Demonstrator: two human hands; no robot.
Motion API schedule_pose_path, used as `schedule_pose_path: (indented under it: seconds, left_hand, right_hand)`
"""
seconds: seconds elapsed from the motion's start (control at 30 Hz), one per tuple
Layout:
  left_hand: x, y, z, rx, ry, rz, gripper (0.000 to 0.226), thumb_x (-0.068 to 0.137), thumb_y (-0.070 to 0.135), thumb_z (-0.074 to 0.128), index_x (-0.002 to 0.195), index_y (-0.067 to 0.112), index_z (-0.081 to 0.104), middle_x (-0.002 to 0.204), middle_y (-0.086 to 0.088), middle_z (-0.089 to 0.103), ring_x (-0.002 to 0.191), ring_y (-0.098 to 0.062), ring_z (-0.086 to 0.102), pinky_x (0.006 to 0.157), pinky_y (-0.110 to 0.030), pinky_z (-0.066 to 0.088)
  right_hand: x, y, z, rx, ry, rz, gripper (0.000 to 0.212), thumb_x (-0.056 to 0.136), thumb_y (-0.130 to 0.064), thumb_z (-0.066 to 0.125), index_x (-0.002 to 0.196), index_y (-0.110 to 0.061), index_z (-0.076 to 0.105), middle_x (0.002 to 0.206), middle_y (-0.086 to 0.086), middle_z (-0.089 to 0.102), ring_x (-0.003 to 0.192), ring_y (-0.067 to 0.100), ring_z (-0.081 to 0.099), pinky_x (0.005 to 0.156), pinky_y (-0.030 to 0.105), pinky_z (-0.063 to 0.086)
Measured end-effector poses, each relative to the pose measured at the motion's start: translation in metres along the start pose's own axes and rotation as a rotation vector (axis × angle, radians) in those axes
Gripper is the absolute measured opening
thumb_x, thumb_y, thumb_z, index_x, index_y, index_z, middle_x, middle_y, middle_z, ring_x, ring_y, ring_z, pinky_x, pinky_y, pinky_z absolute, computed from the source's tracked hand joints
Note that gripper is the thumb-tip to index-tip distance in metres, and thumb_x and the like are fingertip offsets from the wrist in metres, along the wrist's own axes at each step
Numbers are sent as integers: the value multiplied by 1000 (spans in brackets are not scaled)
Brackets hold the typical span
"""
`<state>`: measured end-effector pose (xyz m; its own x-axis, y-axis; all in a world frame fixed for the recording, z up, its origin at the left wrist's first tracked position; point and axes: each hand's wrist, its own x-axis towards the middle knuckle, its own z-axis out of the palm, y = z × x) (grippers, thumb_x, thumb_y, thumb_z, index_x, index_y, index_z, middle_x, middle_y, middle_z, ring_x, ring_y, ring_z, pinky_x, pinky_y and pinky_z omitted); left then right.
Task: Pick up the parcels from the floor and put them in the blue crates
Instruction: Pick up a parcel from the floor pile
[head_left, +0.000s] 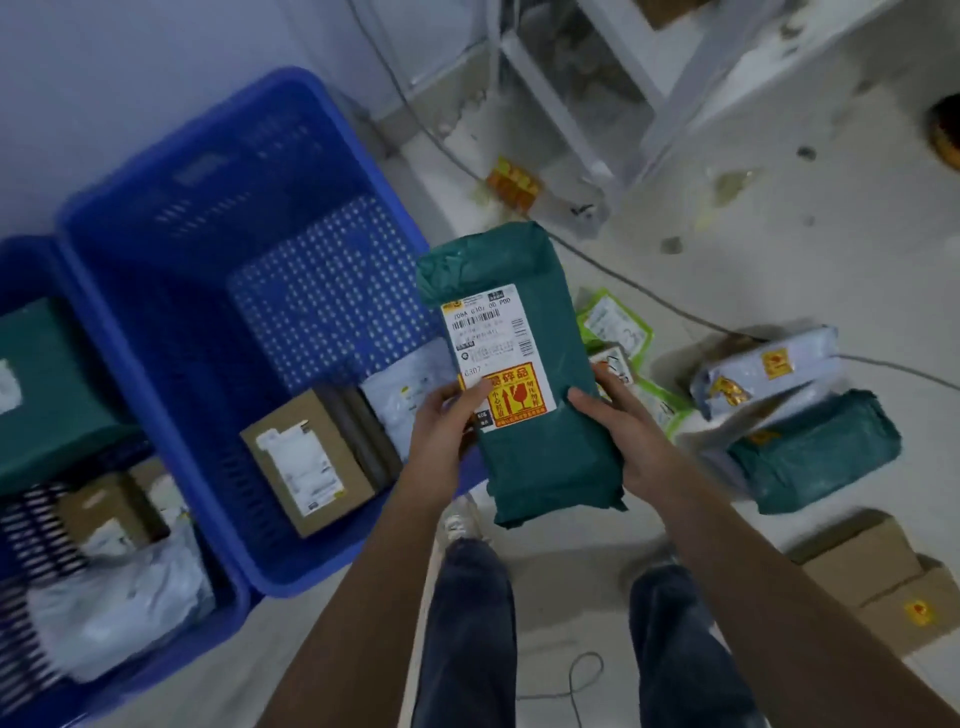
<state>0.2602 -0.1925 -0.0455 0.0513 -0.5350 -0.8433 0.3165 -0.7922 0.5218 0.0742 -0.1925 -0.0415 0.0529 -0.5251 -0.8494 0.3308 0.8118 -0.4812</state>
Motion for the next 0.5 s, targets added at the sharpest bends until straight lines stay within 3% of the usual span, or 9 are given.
schedule_pose_path:
  seconds: [0.07, 0.17, 0.27, 0.4, 0.5]
  left_hand:
    - [3, 17, -31, 12, 15, 28, 11, 89, 25, 62, 99, 19, 64, 97, -1, 73, 85, -13, 69, 73, -28, 52]
    - [14, 35, -73, -5, 81, 26, 27, 90, 28, 61, 114, 16, 62, 106, -2, 70, 87, -12, 66, 77, -29, 52]
    - [28, 46, -106, 4, 128, 15, 27, 93, 28, 57, 117, 15, 58, 107, -1, 67, 83, -5, 61, 65, -17, 50]
    - [50, 54, -140, 5, 148, -13, 44, 91, 30, 59, 129, 8, 54, 125, -5, 62, 98, -14, 59, 82, -26, 46]
    - [66, 58, -159, -41, 200, -13, 41, 89, 28, 62, 123, 6, 57, 119, -5, 64, 98, -18, 61, 80, -26, 49]
  right_hand:
    - [9, 1, 37, -45, -36, -21, 40, 85, -15, 65, 120, -31, 57, 118, 5, 67, 102, 24, 66, 78, 34, 53]
    - [24, 2, 87, -188, -85, -41, 45, 87, -16, 63, 129, -27, 52, 118, 4, 67, 103, 22, 65, 78, 31, 55]
    - [45, 5, 129, -393, -86, -73, 49, 91, -19, 59, 137, -26, 44, 124, 1, 61, 108, 20, 61, 89, 34, 52]
    - [71, 4, 172, -730, -105, -127, 48, 94, -26, 54, 140, -31, 40, 127, -2, 54, 112, 18, 54, 97, 35, 47]
    - [90, -2, 200, -881, -172, -164, 47, 97, -22, 50, 142, -27, 39, 124, -6, 51, 110, 12, 50, 91, 26, 43]
